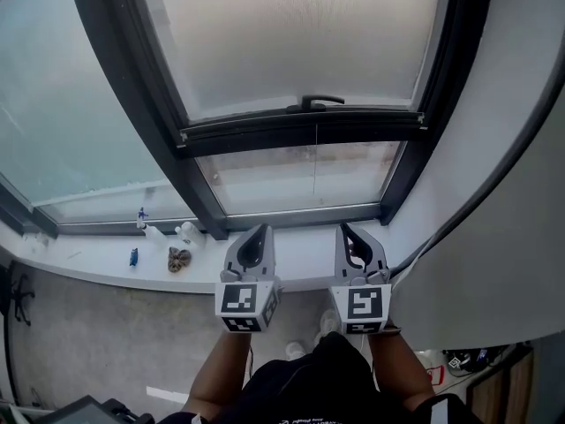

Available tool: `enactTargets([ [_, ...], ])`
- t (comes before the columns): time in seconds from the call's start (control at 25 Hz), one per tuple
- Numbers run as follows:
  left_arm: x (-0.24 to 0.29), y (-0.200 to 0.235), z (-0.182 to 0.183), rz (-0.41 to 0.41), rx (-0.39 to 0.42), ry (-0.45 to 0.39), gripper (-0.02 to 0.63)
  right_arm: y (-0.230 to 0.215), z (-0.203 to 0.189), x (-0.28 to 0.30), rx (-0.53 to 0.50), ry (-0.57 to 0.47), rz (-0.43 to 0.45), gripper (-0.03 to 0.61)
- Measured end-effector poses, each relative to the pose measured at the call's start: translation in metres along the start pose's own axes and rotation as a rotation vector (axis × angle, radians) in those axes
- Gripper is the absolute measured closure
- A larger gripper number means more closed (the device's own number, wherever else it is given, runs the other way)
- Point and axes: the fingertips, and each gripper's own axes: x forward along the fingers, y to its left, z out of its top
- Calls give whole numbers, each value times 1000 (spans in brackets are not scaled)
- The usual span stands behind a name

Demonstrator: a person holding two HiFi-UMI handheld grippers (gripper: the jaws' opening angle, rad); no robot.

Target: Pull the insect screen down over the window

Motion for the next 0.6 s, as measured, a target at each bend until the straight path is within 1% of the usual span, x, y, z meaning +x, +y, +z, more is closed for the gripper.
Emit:
enactTargets([
  [0.16,-13,-12,1,13,5,-5,611,-2,0,-18,-18,-5,3,574],
  [0.36,-26,-33,4,35,4,-45,611,-17,6,-41,-55,-63,14,574],
  [0.48,-32,-47,-1,59,-5,-37,611,-29,3,-53,-44,-72,27,574],
  [0.6,-40,-67,-3,85,-23,-26,611,-44,-10,-68,-30,-53,24,574],
])
